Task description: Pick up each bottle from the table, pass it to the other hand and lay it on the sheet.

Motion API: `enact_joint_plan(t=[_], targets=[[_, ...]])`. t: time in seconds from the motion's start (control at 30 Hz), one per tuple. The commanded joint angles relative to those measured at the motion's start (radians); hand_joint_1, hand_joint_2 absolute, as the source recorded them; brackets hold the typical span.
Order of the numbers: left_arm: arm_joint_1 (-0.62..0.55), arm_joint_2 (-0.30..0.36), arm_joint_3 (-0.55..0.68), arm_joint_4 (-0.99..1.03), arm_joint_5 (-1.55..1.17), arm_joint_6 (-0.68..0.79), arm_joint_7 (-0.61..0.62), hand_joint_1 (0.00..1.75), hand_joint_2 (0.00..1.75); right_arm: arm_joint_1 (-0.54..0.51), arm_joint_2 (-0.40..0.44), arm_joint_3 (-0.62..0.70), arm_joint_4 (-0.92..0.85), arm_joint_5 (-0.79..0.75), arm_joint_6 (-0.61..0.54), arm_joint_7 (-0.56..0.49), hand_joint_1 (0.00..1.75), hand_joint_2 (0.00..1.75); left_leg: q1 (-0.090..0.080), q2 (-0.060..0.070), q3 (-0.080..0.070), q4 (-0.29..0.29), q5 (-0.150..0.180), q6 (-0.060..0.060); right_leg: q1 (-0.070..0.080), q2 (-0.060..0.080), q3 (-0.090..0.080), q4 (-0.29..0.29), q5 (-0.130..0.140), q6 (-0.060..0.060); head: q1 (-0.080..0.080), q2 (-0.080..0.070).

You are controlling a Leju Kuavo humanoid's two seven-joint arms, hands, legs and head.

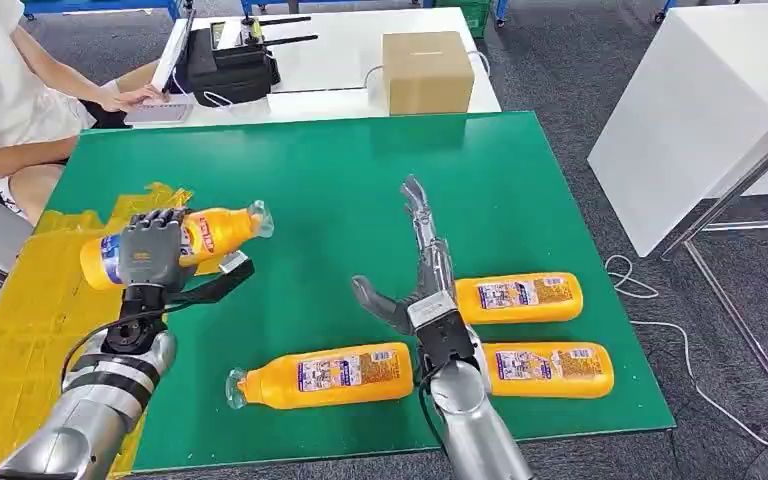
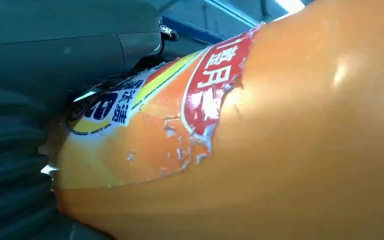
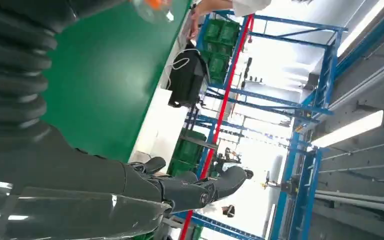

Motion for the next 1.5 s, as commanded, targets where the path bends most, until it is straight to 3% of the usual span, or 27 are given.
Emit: enact_joint_plan(t=[0.03, 0.2, 0.23, 0.27, 0.7, 0.83, 1.03, 1.1, 1.2, 1.3, 1.5], targets=[[-0.063, 0.143, 0.212, 0.329, 0.025, -0.015, -0.003, 1.75, 1.75, -0.017, -0.048, -0.007, 0.021, -0.007, 0.005, 0.0, 0.0, 1.75, 0.001, 0.005, 0.005, -0.001, -0.002, -0.001, 0.002, 0.004, 0.004, -0.001, 0.0, -0.001, 0.0, 0.0], [-0.04, 0.138, 0.268, 0.335, 0.044, -0.007, -0.035, 1.75, 1.75, -0.023, -0.048, -0.009, 0.036, -0.007, 0.007, 0.0, 0.0, 1.75, 0.002, 0.003, 0.006, -0.001, -0.002, 0.0, 0.002, 0.001, 0.005, -0.002, -0.001, 0.0, 0.0, 0.0], [-0.037, 0.126, 0.285, 0.334, 0.054, -0.004, -0.063, 0.73, 1.75, -0.025, -0.048, -0.009, 0.039, -0.007, 0.007, 0.0, 0.0, 1.75, 0.001, 0.002, 0.005, -0.001, -0.002, 0.0, 0.002, 0.0, 0.005, -0.001, -0.001, 0.0, 0.0, 0.0], [-0.034, 0.112, 0.29, 0.33, 0.057, 0.001, -0.092, 0.02, 1.75, -0.025, -0.048, -0.01, 0.041, -0.007, 0.008, 0.0, 0.0, 1.75, 0.001, 0.001, 0.003, -0.001, -0.001, 0.0, 0.001, 0.0, 0.003, -0.001, -0.001, 0.0, 0.0, 0.0], [-0.019, 0.035, 0.384, 0.267, 0.099, 0.004, -0.234, 0.0, 1.75, -0.031, -0.046, -0.008, 0.059, -0.002, 0.008, -0.001, 0.0, 1.75, 0.001, -0.004, 0.008, -0.001, -0.003, 0.0, 0.002, -0.004, 0.009, -0.002, -0.003, -0.001, 0.0, 0.0], [-0.018, 0.02, 0.396, 0.265, 0.116, 0.004, -0.256, 0.0, 1.75, -0.036, -0.044, -0.007, 0.068, 0.0, 0.008, 0.0, 0.0, 1.75, 0.0, -0.003, 0.003, -0.001, 0.0, 0.0, 0.0, -0.003, 0.003, -0.001, -0.001, 0.0, 0.0, 0.0], [-0.026, -0.052, 0.489, 0.231, 0.316, -0.011, -0.5, 0.0, 1.75, -0.028, -0.046, -0.015, 0.063, 0.017, 0.003, 0.001, 0.0, 1.75, 0.001, -0.005, 0.004, -0.001, -0.001, 0.001, 0.001, -0.005, 0.005, -0.002, -0.002, 0.0, 0.0, 0.0], [-0.005, -0.112, 0.506, 0.109, 0.519, -0.139, -0.663, 0.0, 1.75, -0.008, -0.049, -0.03, 0.034, 0.029, 0.0, 0.002, 0.0, 1.75, 0.001, -0.006, 0.003, 0.0, -0.001, 0.001, 0.001, -0.005, 0.005, -0.002, -0.002, 0.0, 0.0, 0.0], [0.064, -0.165, 0.444, -0.105, 0.693, -0.261, -0.725, 0.0, 1.75, 0.007, -0.05, -0.046, 0.01, 0.045, 0.001, 0.005, 0.0, 1.75, 0.001, -0.008, 0.002, 0.0, -0.001, 0.001, 0.001, -0.007, 0.005, -0.002, -0.002, 0.0, 0.0, 0.0], [0.146, -0.2, 0.361, -0.333, 0.796, -0.343, -0.712, 0.0, 1.75, 0.013, -0.051, -0.057, -0.008, 0.085, -0.015, 0.013, 0.0, 1.75, 0.0, -0.006, 0.002, 0.001, -0.001, 0.001, 0.001, -0.005, 0.005, -0.001, -0.002, 0.0, 0.0, 0.0], [0.235, -0.235, 0.262, -0.544, 0.84, -0.355, -0.679, 0.0, 1.75, 0.012, -0.06, -0.062, -0.021, 0.203, -0.069, 0.045, 0.0, 1.75, 0.0, -0.005, 0.002, 0.001, -0.002, 0.0, 0.0, -0.004, 0.004, -0.001, -0.002, 0.0, 0.0, 0.0]])
